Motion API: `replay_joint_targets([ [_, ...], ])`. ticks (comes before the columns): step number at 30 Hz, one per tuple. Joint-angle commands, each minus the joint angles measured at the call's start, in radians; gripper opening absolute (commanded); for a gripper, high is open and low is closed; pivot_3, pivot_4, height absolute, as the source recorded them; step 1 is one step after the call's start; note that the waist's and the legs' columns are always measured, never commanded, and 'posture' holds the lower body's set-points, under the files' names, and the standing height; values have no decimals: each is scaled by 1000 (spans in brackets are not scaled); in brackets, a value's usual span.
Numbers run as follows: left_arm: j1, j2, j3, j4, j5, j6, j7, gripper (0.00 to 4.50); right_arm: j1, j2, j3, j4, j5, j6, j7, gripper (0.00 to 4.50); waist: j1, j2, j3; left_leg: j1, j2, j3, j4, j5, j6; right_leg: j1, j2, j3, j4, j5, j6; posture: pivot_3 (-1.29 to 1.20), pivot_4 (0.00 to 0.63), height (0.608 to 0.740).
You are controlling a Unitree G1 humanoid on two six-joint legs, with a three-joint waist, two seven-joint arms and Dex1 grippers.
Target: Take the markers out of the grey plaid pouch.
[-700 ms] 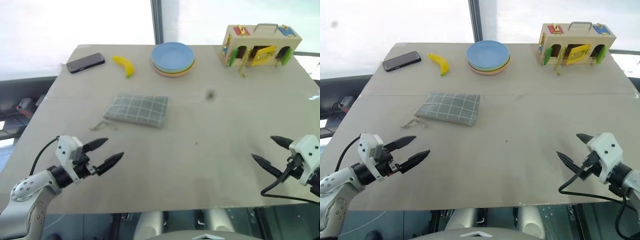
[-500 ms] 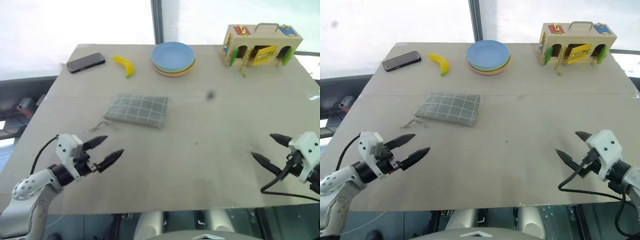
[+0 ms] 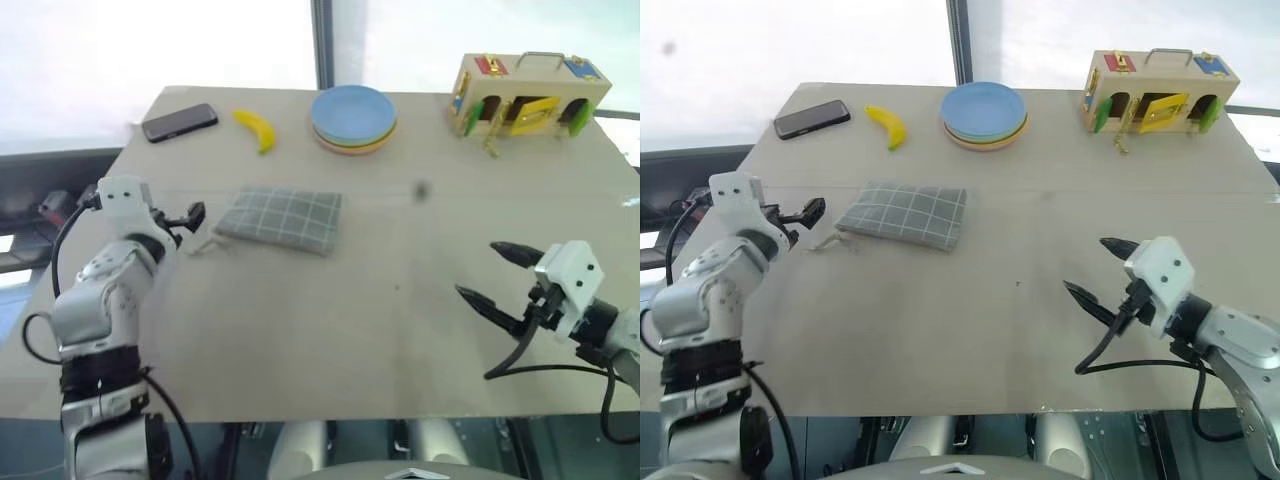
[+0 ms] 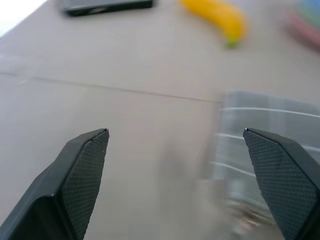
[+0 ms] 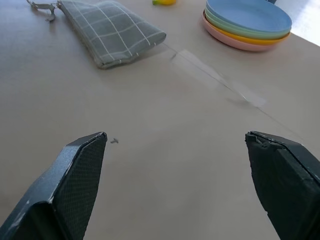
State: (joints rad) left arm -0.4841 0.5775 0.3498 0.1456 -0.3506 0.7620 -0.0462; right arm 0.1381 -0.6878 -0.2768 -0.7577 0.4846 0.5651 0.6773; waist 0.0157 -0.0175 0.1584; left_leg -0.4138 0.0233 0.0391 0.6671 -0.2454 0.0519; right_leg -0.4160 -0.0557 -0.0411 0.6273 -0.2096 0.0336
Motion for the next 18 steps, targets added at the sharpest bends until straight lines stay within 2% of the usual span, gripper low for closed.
replay_joint_targets([
  [1, -60, 9, -99, 119, 97, 0, -4, 4466, -20, 3, 12, -31, 11, -4, -21, 4500, 0, -1, 0, 0, 0, 0, 0, 0, 0, 0, 1, 0, 0, 1, -1, 0, 150, 740],
  [5, -23, 49, -208, 63, 103, -34, -195, 4466, -17, -1, 6, -48, 21, 1, -36, 4500, 2, 0, 0, 0, 1, 0, 0, 0, 0, -1, 0, 0, 0, 1, -2, 0, 150, 740],
  [8, 63, 75, -210, -86, 32, -62, -359, 4466, -1, -2, -7, -63, 31, 7, -48, 4500, 0, 0, 0, 0, 1, 1, -1, 0, -1, -1, -2, 1, 0, 0, -5, 0, 150, 740],
  [11, 159, 98, -229, -249, -20, -48, -472, 4466, 19, -3, -8, -70, 33, 7, -51, 4500, 0, -1, 1, -1, 1, 1, -1, 0, -1, -1, -10, 2, 0, -1, -7, 0, 150, 740],
  [15, 260, 117, -209, -411, -66, -19, -531, 4466, 23, -6, -7, -77, 58, 17, -53, 4500, 0, 0, 1, -1, 1, 1, -1, -1, -1, -1, -13, 2, 0, -1, -7, 0, 150, 740],
  [18, 326, 165, -171, -416, -19, -201, -614, 4466, 12, -18, 4, -86, 93, 26, -35, 4500, -2, 1, 1, 0, 1, 0, -1, -1, -2, -1, -13, 1, 0, -1, -7, 0, 150, 740],
])
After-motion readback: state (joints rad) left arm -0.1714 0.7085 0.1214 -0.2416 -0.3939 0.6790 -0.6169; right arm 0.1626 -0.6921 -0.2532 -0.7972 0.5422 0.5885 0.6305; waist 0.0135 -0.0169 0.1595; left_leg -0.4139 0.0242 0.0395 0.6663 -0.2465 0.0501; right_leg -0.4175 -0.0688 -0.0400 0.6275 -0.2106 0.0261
